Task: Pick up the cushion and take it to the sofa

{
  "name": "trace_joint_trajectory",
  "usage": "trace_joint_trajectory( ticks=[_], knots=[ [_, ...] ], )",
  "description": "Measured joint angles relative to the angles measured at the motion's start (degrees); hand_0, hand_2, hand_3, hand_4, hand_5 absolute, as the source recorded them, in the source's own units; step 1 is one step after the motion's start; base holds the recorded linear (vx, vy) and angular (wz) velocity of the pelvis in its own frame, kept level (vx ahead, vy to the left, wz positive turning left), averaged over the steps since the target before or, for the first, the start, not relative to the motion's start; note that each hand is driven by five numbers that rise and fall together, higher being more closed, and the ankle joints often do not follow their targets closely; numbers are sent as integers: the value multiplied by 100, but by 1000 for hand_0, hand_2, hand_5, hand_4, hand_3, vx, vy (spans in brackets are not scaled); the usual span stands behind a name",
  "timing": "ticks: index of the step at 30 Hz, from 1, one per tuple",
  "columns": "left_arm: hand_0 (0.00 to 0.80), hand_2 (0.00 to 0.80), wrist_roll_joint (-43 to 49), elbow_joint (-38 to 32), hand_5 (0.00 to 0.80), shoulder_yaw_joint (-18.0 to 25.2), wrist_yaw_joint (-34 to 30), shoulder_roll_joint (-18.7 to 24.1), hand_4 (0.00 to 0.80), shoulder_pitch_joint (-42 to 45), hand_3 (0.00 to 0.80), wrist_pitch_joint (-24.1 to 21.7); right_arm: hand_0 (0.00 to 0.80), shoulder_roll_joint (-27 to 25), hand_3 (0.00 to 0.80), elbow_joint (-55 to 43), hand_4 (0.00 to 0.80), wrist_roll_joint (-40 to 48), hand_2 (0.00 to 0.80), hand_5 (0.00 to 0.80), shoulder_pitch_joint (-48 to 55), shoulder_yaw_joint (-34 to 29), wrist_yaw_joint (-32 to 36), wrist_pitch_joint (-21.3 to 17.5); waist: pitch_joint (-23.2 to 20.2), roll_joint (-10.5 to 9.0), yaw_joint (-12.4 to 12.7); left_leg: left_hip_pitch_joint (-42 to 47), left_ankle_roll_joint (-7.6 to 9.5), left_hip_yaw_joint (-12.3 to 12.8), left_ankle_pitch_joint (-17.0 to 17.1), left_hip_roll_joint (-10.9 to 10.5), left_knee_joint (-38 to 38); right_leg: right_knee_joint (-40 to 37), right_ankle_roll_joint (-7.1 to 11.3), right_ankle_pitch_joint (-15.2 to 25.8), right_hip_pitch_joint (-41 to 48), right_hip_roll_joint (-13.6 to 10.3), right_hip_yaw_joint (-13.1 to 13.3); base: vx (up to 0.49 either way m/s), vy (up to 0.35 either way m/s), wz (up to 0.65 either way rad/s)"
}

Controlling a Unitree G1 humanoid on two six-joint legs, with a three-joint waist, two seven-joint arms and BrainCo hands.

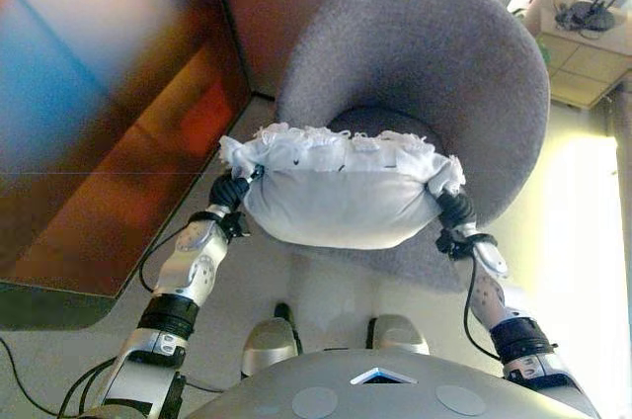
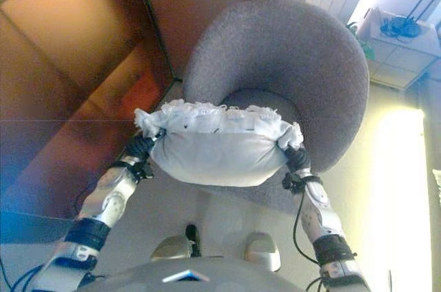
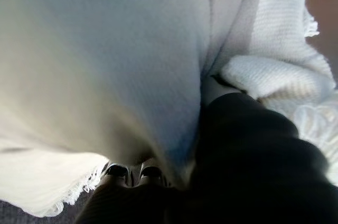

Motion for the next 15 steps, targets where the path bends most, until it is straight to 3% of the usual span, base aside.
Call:
trace_joint_trajectory(
  ticks=[3, 5, 8, 10, 11, 13, 15],
  knots=[
    [800, 800, 1, -1, 800, 15, -28, 25, 800, 9, 800, 20, 800, 33, 800, 1, 800, -33, 800, 800, 76, 23, -25, 3, -13, -5, 84, 66, 54, 128, 37, 0, -105, -51, -89, 52, -98, -172, -244, 183, -107, -26],
    [800, 800, 7, -1, 800, 5, -37, 3, 800, 20, 800, 20, 800, 34, 800, 2, 800, -53, 800, 800, 80, 41, -25, 2, -22, -19, 76, -2, 59, 80, 46, 15, -100, -487, -63, 61, -70, -313, -250, 98, -265, -3],
    [800, 800, 56, 0, 800, -37, 10, 1, 800, -47, 800, 16, 800, 26, 800, 44, 800, 27, 800, 800, 47, 75, -57, -15, -33, -62, 36, -329, -41, -366, 160, 57, -26, -1518, 301, 303, -172, -409, 82, 33, -258, 19],
    [800, 800, 56, 28, 800, -135, 64, 123, 800, -191, 800, 13, 800, 66, 800, 258, 800, 261, 800, 800, -22, 100, -81, -86, -13, -310, -88, -561, -242, -579, 224, 66, 112, -1949, 503, 751, -48, -492, 252, 106, -174, 71],
    [800, 800, 56, 129, 800, -154, 96, 35, 800, -213, 800, 20, 800, 54, 800, 457, 800, 341, 800, 800, -73, 100, -84, -85, 30, -317, -140, -531, -293, -570, 236, 205, 144, -1922, 438, 978, 19, -370, 266, 163, -126, 63],
    [800, 800, 54, 137, 800, -256, 153, -127, 800, -84, 800, 65, 800, -37, 800, 576, 800, 358, 800, 800, -72, 50, -145, -67, 44, -192, -99, -408, -345, -473, 261, 567, 107, -1949, 277, 846, 140, -23, 208, 198, -95, 11],
    [800, 800, 53, 74, 800, -256, 162, -153, 800, 74, 800, 159, 800, -63, 800, 575, 800, 352, 800, 800, -70, -8, -146, -60, 41, -173, -107, -190, -352, -476, 266, 774, -44, -2013, 153, 823, 318, 217, 182, 156, -54, -16]
  ],
)
